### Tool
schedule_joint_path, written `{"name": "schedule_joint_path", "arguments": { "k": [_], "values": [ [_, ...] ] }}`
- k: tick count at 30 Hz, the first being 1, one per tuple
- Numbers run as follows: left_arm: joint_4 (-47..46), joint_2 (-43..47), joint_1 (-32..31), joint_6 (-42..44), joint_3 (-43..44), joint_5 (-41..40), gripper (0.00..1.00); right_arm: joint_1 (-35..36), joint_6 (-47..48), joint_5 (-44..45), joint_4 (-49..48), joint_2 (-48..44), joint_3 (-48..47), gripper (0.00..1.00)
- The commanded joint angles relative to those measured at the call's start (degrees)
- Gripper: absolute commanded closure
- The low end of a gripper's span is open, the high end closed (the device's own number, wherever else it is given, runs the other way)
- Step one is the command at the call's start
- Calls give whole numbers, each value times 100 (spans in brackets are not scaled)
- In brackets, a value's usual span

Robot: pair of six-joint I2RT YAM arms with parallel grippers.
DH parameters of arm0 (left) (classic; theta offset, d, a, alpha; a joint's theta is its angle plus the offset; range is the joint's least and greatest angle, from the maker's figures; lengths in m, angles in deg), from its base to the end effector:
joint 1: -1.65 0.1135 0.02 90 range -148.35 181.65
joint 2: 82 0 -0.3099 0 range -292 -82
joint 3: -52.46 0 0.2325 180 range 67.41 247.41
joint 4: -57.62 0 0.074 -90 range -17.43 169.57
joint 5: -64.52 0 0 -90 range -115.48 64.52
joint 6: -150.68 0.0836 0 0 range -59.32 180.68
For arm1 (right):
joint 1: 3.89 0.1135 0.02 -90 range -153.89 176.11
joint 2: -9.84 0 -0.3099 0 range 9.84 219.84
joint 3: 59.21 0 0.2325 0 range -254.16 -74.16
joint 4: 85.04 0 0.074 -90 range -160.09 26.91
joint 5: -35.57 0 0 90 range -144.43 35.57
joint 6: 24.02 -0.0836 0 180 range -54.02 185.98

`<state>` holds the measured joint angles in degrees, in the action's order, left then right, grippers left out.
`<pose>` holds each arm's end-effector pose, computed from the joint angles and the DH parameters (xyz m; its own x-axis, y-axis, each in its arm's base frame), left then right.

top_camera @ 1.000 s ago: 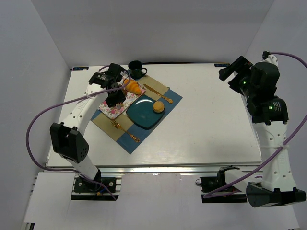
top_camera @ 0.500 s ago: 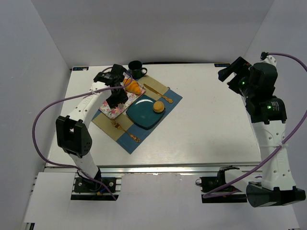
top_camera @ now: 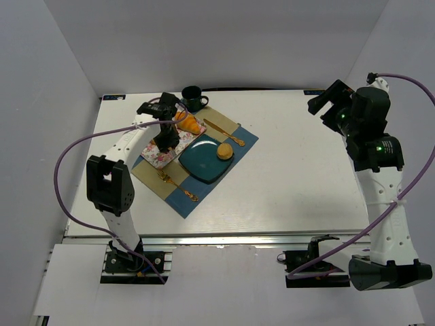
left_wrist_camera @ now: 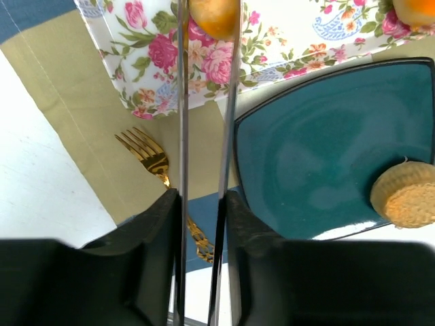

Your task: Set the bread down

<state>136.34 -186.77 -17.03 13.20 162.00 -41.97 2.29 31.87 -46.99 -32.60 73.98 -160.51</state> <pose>0.3613 -0.0971 0.2843 -0.7868 -0.4800 -0.3879 -0.5137 0.8578 -0.0194 0.2213 0.0131 0.4915 -0.2072 0.5369 -0.8178 0.1614 0.8433 0.5127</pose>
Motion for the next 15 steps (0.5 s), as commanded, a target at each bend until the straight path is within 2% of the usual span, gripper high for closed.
{"name": "schedule_joint_path", "arguments": {
  "k": [1, 8, 15],
  "values": [
    [4, 229, 83, 2, 69, -125, 67, 7, 71, 3, -225, 28, -84, 11],
    [637, 1010, 154, 142, 227, -654, 67, 7, 89, 12, -208, 107, -146, 11],
    [742, 1556, 66, 810, 244, 374, 67, 15, 71, 20, -181, 143, -119, 11]
  ]
}}
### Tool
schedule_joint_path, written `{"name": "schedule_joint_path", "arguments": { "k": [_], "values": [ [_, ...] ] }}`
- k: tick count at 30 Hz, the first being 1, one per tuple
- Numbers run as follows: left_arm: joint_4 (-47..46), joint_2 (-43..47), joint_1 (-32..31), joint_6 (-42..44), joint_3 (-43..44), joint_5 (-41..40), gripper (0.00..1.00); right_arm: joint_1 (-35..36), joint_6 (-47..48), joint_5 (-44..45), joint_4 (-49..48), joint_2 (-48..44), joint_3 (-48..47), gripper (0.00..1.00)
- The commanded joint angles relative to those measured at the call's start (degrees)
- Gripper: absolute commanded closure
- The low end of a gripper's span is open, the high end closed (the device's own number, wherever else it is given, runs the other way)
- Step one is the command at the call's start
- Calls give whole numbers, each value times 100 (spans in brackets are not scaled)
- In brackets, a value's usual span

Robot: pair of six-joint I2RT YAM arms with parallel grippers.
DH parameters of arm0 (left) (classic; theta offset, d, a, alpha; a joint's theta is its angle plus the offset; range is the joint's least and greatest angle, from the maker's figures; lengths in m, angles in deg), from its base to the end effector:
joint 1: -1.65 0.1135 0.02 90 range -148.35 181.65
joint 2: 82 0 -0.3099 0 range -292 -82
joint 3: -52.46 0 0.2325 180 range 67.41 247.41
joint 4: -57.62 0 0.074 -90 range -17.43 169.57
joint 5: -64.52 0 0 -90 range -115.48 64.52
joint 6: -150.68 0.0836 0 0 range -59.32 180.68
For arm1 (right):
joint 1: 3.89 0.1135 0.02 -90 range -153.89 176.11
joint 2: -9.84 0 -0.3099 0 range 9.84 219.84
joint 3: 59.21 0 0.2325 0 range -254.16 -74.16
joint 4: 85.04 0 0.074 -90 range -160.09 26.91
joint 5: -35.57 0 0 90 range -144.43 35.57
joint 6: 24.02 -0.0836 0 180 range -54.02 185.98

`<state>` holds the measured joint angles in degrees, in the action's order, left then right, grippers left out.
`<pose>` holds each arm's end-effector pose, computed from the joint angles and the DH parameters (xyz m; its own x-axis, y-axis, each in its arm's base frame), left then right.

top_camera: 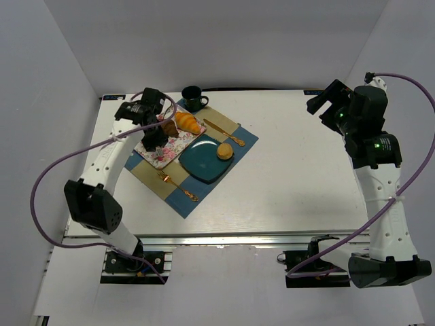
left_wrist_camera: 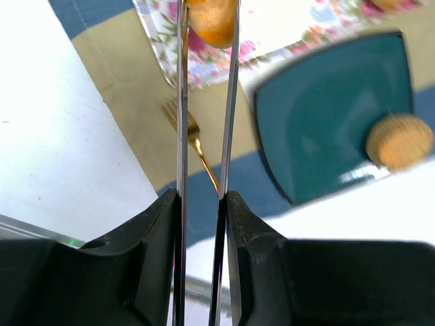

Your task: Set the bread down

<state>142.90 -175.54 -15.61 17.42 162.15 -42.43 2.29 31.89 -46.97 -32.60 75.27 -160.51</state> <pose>0.3103 -0.0709 0.3436 -0.7764 -0.4452 -0.4461 -0.4770 0.8777 -0.0458 0.2298 0.0140 0.4868 -0.2253 0.5346 -0.8145 0.1730 0.8447 0.5066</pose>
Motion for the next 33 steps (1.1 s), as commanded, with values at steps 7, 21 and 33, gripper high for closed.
{"name": "schedule_joint_path", "arguments": {
  "k": [7, 21, 33],
  "values": [
    [95, 468, -759, 793, 388, 1194, 67, 7, 51, 71, -137, -56, -58, 11],
    [-643, 161, -1667, 705, -430, 1396, 63, 15, -37, 212, 38, -338, 100, 11],
    [-582, -156, -1711, 820, -272, 1379, 42, 15, 51, 220, 100, -312, 48, 11]
  ]
}}
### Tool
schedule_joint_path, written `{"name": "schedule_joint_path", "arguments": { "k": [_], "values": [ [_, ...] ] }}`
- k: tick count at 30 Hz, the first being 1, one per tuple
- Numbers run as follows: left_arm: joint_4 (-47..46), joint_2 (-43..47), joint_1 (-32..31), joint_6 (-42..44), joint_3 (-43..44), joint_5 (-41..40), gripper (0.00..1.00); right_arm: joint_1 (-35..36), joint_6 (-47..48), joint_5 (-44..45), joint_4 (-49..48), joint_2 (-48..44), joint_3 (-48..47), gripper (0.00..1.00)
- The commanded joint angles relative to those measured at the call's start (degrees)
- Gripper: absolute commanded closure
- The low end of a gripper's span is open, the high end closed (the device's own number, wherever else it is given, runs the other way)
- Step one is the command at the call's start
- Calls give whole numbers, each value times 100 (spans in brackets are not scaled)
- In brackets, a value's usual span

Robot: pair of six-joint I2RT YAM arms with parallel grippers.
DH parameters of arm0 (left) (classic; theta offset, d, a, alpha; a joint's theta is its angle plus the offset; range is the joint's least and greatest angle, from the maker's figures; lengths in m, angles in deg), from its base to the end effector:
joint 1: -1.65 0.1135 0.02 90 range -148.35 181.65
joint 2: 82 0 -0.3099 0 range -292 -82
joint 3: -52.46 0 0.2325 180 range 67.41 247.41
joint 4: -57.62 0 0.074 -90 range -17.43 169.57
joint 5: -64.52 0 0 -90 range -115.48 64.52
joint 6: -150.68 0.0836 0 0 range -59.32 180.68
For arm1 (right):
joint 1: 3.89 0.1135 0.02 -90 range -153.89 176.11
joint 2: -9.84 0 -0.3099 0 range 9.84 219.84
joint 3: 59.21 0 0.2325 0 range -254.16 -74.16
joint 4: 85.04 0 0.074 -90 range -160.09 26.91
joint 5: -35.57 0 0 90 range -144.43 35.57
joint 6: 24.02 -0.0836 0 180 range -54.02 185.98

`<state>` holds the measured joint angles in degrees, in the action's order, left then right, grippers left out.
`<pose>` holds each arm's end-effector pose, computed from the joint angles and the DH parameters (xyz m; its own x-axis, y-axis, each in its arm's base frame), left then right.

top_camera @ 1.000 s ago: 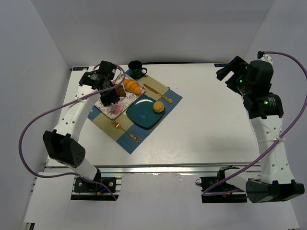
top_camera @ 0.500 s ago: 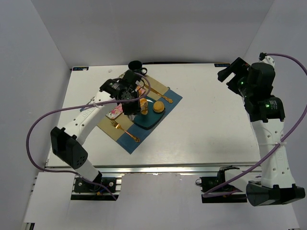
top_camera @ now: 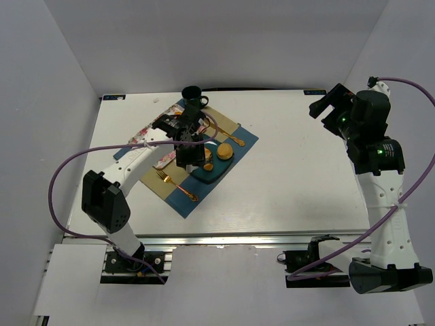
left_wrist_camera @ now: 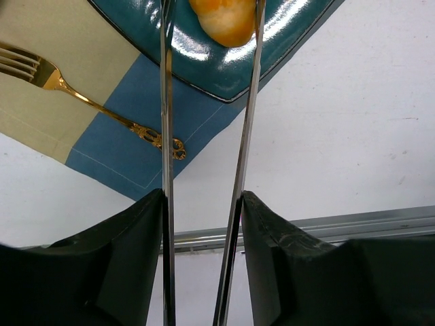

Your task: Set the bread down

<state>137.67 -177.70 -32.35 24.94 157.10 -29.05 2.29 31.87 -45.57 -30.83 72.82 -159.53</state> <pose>0.2777 -0.1810 0.3090 -0.9529 -0.0605 -0.2972 -0.0187 0.9898 -0.1413 0.2141 0.0102 0.4851 -0.2164 0.5339 -0.8174 0.1951 0.8440 0.4996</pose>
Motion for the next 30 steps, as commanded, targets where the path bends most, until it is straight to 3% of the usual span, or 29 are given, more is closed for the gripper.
{"name": "schedule_joint_path", "arguments": {
  "k": [1, 16, 19, 22, 24, 30],
  "values": [
    [-33, 34, -37, 85, 259, 50, 42, 15, 62, 89, -77, -58, -59, 11],
    [1172, -159, -37, 146, 1867, -188, 42, 15, 36, 98, -130, -14, -51, 11],
    [830, -186, -63, 340, 2165, 251, 50, 7, 18, 229, -173, -58, -112, 11],
    [31, -203, -212, 542, 2299, 734, 50, 15, -25, 414, -235, -93, -278, 11],
    [-566, -369, -387, 717, 2299, 1172, 49, 15, -78, 502, -226, -41, -699, 11],
    [-1859, -1143, -1326, 1675, 2439, 1253, 47, 15, -192, 546, 142, 380, -2219, 11]
  ]
}}
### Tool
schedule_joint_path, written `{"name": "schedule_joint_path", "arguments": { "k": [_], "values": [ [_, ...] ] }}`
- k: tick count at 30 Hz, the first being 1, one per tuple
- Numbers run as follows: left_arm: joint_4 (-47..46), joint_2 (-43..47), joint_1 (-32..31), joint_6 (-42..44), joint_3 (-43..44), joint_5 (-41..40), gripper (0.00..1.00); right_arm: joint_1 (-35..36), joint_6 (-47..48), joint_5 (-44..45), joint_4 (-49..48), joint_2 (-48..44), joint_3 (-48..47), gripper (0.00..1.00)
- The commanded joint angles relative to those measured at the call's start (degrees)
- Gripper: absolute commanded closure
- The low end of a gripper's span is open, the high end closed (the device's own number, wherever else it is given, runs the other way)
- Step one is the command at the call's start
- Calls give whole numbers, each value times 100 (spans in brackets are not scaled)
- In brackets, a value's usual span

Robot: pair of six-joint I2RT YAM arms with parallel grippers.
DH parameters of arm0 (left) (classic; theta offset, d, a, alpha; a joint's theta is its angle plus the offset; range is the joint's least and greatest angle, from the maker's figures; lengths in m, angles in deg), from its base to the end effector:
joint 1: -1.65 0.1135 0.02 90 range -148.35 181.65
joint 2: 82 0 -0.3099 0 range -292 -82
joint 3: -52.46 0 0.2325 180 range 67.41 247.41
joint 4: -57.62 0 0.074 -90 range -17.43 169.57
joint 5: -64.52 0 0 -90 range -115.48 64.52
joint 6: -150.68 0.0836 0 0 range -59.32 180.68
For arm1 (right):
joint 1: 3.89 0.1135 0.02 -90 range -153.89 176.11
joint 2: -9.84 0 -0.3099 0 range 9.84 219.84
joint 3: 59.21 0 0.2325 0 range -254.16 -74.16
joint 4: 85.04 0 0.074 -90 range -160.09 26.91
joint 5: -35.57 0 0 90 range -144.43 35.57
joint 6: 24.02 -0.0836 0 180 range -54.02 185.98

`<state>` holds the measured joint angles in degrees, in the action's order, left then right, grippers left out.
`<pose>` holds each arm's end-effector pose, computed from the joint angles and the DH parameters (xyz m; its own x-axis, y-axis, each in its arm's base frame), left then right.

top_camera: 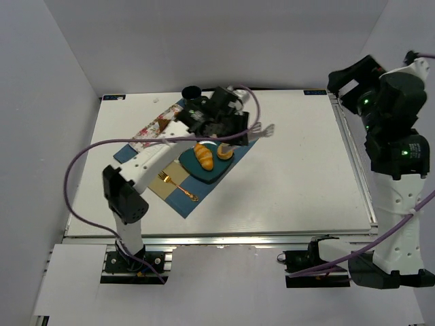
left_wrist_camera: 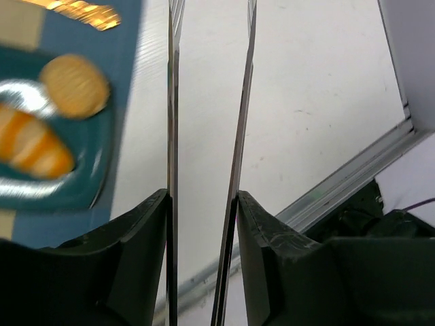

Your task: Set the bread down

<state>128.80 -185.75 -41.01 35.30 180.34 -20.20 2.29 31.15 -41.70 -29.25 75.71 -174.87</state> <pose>0.2985 -0.2855 0.3945 -0.7953 0.1525 -0.5867 0.4206 0.8358 -0.3529 0.1989 0.0030 0.5576 -0.0208 0.5581 -0.8295 0.1520 0.8218 0.5491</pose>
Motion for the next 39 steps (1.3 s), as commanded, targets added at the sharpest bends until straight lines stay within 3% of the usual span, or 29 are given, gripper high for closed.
{"name": "schedule_joint_path", "arguments": {
  "k": [1, 5, 14, 21, 29, 39],
  "values": [
    [-1208, -618, -594, 832, 133, 264, 46, 15, -147, 142, 55, 145, -870, 11],
    [-2044, -1244, -1042, 1184, 186, 79, 47, 15, -217, 80, 293, 286, -1469, 11],
    [-3723, -2070, -2131, 1958, -112, -747, 49, 15, -226, -17, 671, 146, -1443, 11],
    [-4654, -2641, -2423, 1809, -262, -424, 47, 15, -24, 36, 697, -39, -1048, 11],
    [-4577, -3108, -2590, 1836, -6, -203, 45, 15, 143, 98, 750, -249, -802, 11],
    [-4533, -3319, -2731, 1862, 125, 192, 30, 7, 248, 107, 715, -408, -547, 11]
  ]
}}
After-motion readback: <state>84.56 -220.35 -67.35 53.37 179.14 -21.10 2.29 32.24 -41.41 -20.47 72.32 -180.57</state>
